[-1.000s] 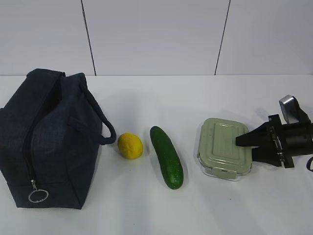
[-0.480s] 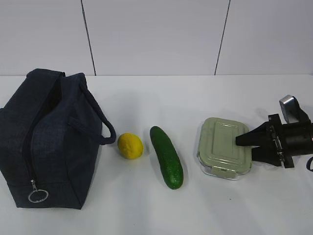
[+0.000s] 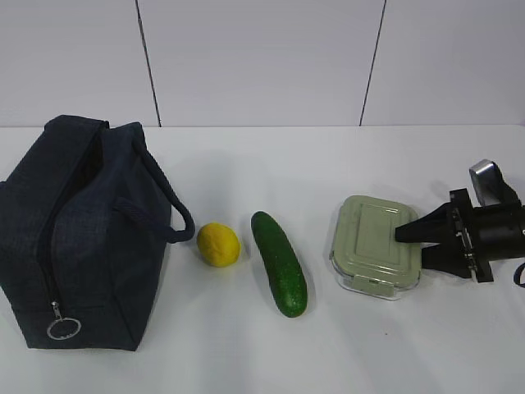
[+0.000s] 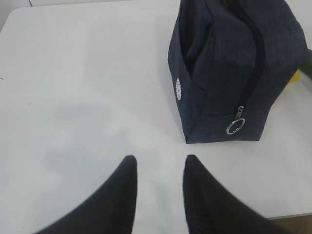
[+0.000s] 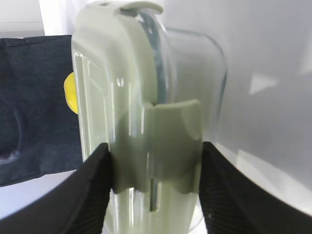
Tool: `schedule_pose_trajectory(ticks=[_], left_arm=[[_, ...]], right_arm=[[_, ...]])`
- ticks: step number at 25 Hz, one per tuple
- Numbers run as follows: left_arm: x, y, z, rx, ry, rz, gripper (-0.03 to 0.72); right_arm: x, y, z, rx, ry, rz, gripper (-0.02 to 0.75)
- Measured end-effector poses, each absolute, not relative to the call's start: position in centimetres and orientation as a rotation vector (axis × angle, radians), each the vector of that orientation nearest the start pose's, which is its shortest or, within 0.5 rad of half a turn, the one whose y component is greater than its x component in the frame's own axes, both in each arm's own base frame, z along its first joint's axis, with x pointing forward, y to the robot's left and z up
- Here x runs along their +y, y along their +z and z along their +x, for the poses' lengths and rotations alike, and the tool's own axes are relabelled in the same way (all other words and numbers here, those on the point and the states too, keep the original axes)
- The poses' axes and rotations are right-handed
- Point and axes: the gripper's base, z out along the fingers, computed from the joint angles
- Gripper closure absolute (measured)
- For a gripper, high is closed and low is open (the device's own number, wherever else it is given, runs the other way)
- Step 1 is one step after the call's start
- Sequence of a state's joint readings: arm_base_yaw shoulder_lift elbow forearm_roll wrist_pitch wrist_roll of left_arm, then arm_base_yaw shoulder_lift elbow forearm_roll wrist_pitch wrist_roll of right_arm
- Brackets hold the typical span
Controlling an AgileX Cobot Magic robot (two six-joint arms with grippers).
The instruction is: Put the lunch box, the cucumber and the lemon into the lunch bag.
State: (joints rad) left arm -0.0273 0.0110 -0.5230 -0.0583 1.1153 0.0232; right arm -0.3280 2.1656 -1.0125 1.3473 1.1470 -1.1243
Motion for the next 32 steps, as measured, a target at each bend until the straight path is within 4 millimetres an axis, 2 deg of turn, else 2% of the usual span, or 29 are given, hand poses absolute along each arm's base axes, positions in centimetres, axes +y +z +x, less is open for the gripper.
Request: schedule_pose_trajectory(ticks=[7, 32], left_arm=[[-0.45, 27.94, -0.84, 2.085, -0.073, 0.058, 0.449], [-0.45, 27.94, -0.84, 2.085, -0.073, 0.058, 0.449]], right_arm=[[-3.07, 8.55, 34.22, 2.468, 1.495, 0.351, 0.341], [-3.07, 8.55, 34.22, 2.468, 1.496, 0.354, 0.344]])
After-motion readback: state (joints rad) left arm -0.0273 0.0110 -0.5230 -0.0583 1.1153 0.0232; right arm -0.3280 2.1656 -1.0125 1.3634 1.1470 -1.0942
